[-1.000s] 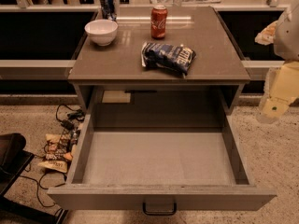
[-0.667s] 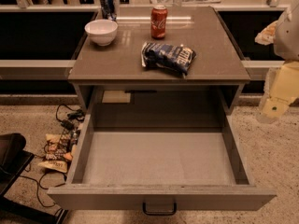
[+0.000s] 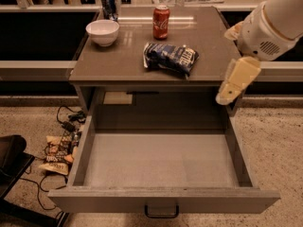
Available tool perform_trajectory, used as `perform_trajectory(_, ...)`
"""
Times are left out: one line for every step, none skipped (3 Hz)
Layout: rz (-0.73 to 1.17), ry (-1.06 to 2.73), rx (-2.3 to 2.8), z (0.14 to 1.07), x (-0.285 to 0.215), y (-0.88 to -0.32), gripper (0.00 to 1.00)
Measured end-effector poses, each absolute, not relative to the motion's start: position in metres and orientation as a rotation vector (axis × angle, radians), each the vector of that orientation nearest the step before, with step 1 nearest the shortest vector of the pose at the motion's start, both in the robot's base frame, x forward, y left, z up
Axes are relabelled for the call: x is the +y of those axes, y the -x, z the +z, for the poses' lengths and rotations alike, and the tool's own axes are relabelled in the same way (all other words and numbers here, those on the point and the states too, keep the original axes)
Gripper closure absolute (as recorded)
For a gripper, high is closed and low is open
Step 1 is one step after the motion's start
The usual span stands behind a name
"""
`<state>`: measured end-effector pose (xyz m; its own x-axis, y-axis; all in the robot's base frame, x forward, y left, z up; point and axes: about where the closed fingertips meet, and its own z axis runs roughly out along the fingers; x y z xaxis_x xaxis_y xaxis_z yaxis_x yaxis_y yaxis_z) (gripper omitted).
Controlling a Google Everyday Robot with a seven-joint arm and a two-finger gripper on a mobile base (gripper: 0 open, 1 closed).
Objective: Place blue chip bag into top drawer
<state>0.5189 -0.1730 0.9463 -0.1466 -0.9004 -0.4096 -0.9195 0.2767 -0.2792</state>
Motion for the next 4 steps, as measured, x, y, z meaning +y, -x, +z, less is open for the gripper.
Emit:
perform_trajectory(0.138,1.566,1.946,0.939,-0.148,-0.558,0.0)
perform_trajectory(0.185,1.498,1.884,0.935,-0.129,-0.581,0.0)
perform_trajectory(0.185,1.498,1.884,0.935,-0.129,-0.581,0.0)
perform_trajectory(0.149,1.457,1.877,0.934,-0.118,-0.602,0.0)
